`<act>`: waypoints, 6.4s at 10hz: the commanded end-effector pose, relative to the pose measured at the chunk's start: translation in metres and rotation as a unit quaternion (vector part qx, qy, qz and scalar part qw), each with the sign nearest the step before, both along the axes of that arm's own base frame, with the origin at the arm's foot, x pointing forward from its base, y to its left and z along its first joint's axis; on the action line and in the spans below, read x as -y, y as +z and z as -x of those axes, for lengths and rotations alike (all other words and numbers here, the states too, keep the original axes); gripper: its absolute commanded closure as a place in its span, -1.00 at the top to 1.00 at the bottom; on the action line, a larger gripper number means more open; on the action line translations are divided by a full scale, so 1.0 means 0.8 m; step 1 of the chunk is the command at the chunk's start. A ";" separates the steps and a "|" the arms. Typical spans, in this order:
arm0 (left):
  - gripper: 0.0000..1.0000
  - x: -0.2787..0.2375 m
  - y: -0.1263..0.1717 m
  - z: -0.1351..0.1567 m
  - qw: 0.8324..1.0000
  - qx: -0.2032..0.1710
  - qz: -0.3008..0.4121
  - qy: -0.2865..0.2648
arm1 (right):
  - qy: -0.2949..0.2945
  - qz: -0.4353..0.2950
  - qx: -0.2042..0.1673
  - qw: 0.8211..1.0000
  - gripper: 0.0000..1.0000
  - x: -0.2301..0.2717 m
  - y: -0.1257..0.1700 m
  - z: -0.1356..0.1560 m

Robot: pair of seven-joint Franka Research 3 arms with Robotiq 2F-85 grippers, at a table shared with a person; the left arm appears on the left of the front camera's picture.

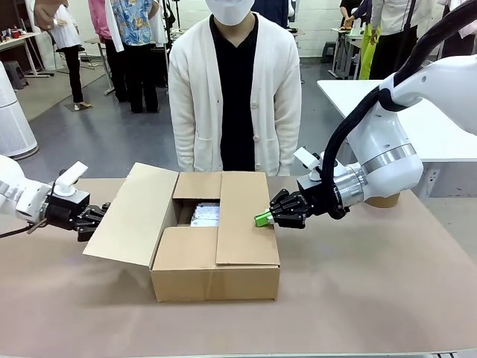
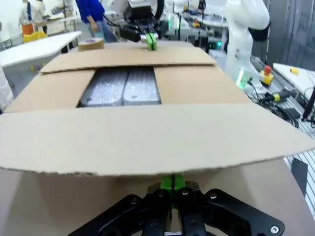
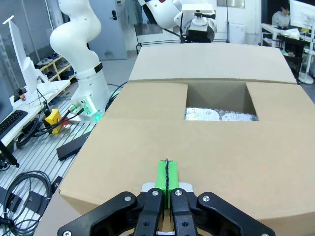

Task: Wrap the clocks to prevent damage.
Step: Push the left (or right) flap of the Package Box to close it, then after the human seals the box with tape, release both hands from the side flaps of the Package Box.

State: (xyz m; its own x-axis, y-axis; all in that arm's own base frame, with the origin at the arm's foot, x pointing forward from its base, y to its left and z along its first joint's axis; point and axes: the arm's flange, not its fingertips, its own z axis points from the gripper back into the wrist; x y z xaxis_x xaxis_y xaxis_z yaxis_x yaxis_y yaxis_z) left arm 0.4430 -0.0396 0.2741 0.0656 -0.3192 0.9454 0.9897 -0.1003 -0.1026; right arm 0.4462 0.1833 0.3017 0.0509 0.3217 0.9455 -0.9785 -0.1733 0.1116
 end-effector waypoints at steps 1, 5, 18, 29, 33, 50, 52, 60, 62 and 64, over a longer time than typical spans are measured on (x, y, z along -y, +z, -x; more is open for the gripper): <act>-0.99 0.019 -0.009 0.003 0.999 0.033 0.037 0.019 | -0.004 0.004 -0.003 1.000 -0.98 -0.001 -0.006 0.001; -0.99 0.040 0.020 -0.005 0.996 0.054 0.059 0.032 | -0.004 0.004 -0.003 1.000 -0.98 -0.001 -0.006 0.001; -0.99 0.128 0.031 -0.013 0.997 0.079 0.011 -0.020 | -0.004 0.004 -0.003 1.000 -0.98 -0.001 -0.006 0.001; -0.99 0.154 -0.001 -0.017 0.980 0.103 -0.168 -0.028 | -0.004 0.004 -0.003 1.000 -0.98 -0.001 -0.006 0.001; -0.99 0.159 -0.003 -0.011 0.969 0.118 -0.214 -0.036 | -0.004 0.004 -0.003 1.000 -0.98 -0.001 -0.006 0.001; -0.99 0.167 0.070 -0.015 0.986 0.107 -0.124 -0.039 | -0.004 0.004 -0.003 1.000 -0.98 -0.001 -0.006 0.001; -0.99 0.167 0.070 -0.015 0.986 0.107 -0.124 -0.039 | -0.004 0.004 -0.003 1.000 -0.98 -0.001 -0.006 0.001; -0.99 0.167 0.070 -0.015 0.986 0.107 -0.124 -0.039 | -0.004 0.004 -0.003 1.000 -0.98 -0.001 -0.006 0.001; -0.99 0.167 0.070 -0.015 0.986 0.107 -0.124 -0.039 | -0.004 0.004 -0.003 1.000 -0.98 -0.001 -0.006 0.001; -0.99 0.167 0.070 -0.015 0.986 0.107 -0.124 -0.039 | -0.004 0.004 -0.003 1.000 -0.98 -0.001 -0.006 0.001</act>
State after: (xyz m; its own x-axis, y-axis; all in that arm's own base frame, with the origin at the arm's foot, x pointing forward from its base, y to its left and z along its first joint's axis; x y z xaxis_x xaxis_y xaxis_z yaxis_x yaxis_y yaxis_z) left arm 0.4557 -0.1742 0.3389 -0.1647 -0.5211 0.8375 0.9803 -0.1806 0.0805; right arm 0.4462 0.1834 0.3016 0.0512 0.3215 0.9455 -0.9785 -0.1731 0.1119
